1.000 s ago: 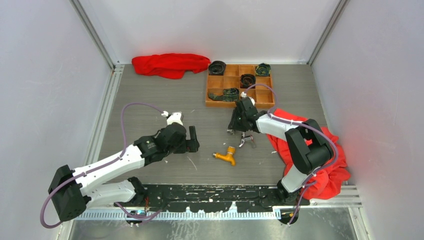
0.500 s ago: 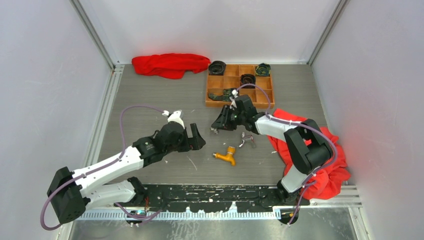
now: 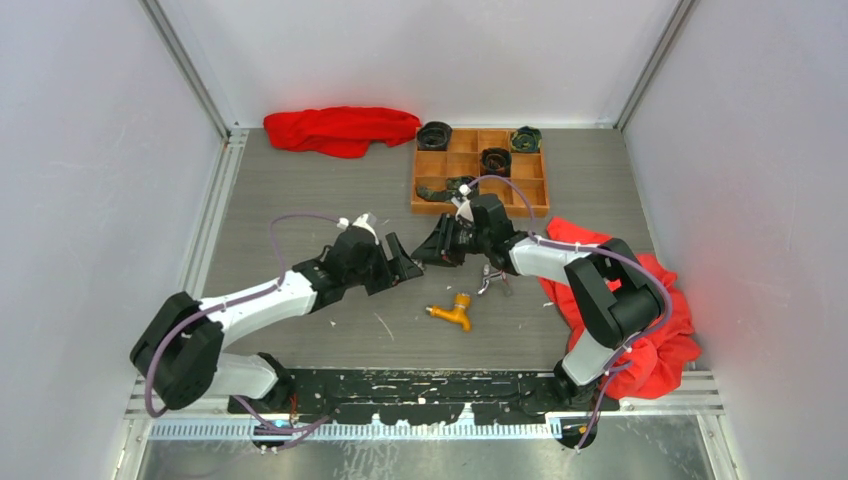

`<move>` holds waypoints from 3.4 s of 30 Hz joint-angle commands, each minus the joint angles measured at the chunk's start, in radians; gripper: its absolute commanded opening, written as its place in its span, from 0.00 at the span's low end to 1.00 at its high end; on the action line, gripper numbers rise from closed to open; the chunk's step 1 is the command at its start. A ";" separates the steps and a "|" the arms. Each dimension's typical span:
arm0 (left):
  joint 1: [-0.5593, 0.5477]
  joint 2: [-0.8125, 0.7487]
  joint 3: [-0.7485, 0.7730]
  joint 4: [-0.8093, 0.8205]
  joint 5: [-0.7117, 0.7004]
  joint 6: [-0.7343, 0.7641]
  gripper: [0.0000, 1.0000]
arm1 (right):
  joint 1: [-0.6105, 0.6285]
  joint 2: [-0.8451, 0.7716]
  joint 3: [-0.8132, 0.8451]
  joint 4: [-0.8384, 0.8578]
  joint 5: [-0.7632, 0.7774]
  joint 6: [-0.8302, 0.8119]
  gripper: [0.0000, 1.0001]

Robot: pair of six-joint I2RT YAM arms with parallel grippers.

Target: Install the water faucets

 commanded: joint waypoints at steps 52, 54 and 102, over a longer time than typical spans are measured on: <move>0.092 -0.232 -0.234 0.946 0.030 -0.120 0.00 | -0.028 0.003 -0.251 1.442 -0.102 0.619 0.81; 0.092 -0.235 -0.229 0.937 0.037 -0.116 0.00 | -0.017 0.019 -0.243 1.442 -0.085 0.614 0.81; 0.093 -0.371 -0.261 0.751 0.016 -0.085 0.00 | 0.078 0.118 -0.085 1.441 -0.074 0.696 0.06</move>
